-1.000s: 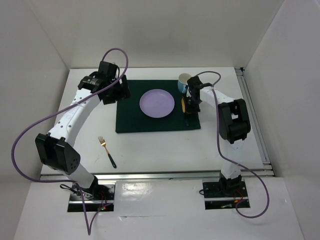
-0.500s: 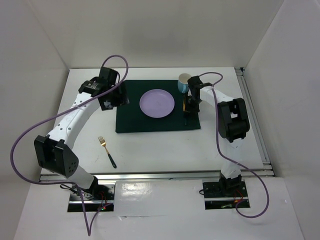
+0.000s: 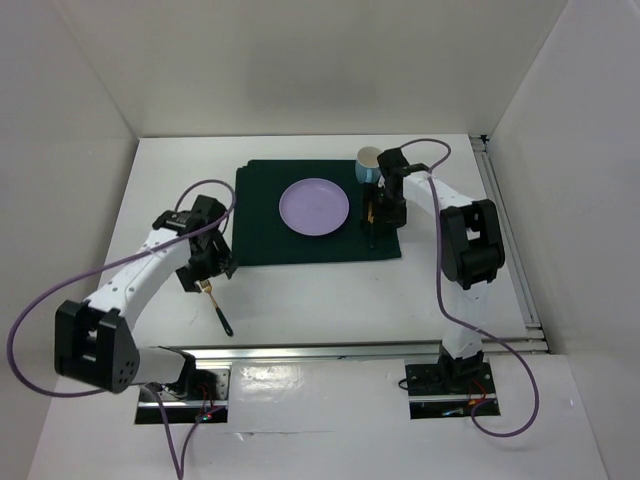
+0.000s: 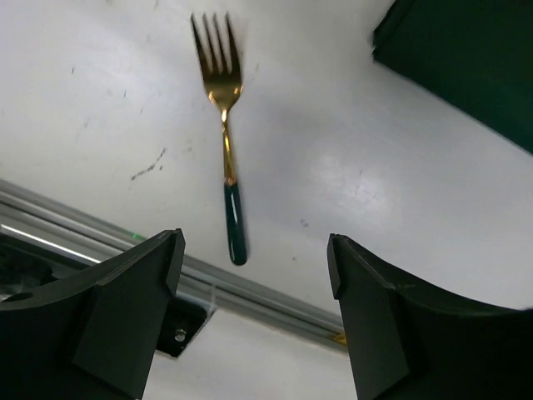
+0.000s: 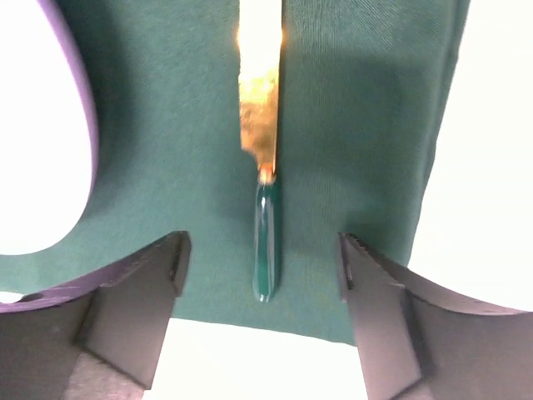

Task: Set the dinner table for one person

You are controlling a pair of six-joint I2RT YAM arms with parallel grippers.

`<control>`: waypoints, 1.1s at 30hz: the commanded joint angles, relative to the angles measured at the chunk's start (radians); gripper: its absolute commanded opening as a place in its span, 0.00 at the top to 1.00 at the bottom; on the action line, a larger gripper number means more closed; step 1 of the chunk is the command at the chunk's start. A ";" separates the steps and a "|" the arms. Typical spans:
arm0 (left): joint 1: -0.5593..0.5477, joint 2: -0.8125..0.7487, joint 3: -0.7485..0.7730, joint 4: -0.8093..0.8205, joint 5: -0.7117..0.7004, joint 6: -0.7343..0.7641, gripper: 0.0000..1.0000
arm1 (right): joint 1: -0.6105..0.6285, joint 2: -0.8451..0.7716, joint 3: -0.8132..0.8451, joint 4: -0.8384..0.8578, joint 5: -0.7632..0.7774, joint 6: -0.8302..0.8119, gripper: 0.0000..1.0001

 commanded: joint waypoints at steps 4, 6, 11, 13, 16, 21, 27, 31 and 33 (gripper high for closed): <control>0.020 -0.145 -0.154 0.038 0.008 -0.156 0.14 | -0.005 -0.189 -0.069 0.016 0.026 -0.006 0.13; 0.031 -0.104 -0.200 0.069 0.030 -0.179 0.15 | -0.005 -0.233 -0.107 0.016 0.026 -0.006 0.13; 0.031 -0.090 -0.312 0.123 0.083 -0.238 0.20 | -0.005 -0.340 -0.157 -0.002 0.058 -0.015 0.11; 0.031 -0.104 -0.341 0.149 0.095 -0.252 0.21 | -0.005 -0.368 -0.184 -0.013 0.085 -0.015 0.11; 0.031 -0.114 -0.381 0.218 0.105 -0.262 0.27 | -0.005 -0.417 -0.195 -0.034 0.108 -0.015 0.11; 0.031 -0.046 -0.391 0.258 0.105 -0.272 0.47 | -0.005 -0.450 -0.206 -0.056 0.145 -0.025 0.13; 0.040 -0.015 -0.391 0.243 0.068 -0.282 0.77 | -0.005 -0.468 -0.196 -0.076 0.168 -0.025 0.13; 0.040 -0.087 -0.299 0.160 -0.012 -0.254 0.95 | -0.005 -0.477 -0.187 -0.076 0.179 -0.025 0.14; 0.040 -0.110 -0.247 0.146 -0.041 -0.205 1.00 | -0.005 -0.477 -0.187 -0.076 0.188 -0.025 0.14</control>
